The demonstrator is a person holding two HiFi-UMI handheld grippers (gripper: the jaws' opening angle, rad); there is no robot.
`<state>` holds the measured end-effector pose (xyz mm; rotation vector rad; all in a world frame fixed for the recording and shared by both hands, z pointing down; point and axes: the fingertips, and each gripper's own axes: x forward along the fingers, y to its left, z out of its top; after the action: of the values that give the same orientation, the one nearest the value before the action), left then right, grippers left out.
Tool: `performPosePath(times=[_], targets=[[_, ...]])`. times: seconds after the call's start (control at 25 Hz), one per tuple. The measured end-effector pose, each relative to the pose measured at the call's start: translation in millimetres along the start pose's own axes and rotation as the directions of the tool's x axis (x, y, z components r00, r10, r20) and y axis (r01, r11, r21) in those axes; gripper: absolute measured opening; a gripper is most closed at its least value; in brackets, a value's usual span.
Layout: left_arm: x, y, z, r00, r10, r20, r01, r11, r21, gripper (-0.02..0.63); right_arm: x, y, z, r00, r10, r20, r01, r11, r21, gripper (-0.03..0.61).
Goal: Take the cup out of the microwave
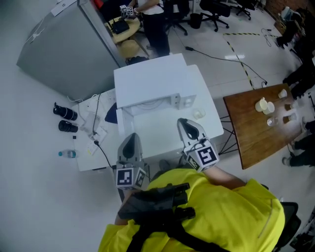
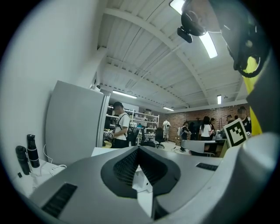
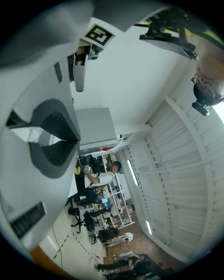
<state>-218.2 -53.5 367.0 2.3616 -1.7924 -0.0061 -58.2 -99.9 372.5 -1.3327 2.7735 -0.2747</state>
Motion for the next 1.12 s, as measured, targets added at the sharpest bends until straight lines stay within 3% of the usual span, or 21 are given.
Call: performPosePath(times=[0.2, 1.12], targets=[[-6.1, 7.8, 14.8, 1.000, 0.002, 0.024, -0.002, 1.000, -0.003, -0.008, -12.3, 5.4, 5.7, 1.000, 0.008, -0.019, -0.009, 1.000, -0.020, 0.005], [-0.7, 6.6, 3.4, 0.998, -0.059, 0.013, 0.059, 0.998, -0.022, -0.008, -2.6, 23.3, -6.6, 0.998, 0.028, -0.055, -0.030, 0.999, -0.038, 0.003]])
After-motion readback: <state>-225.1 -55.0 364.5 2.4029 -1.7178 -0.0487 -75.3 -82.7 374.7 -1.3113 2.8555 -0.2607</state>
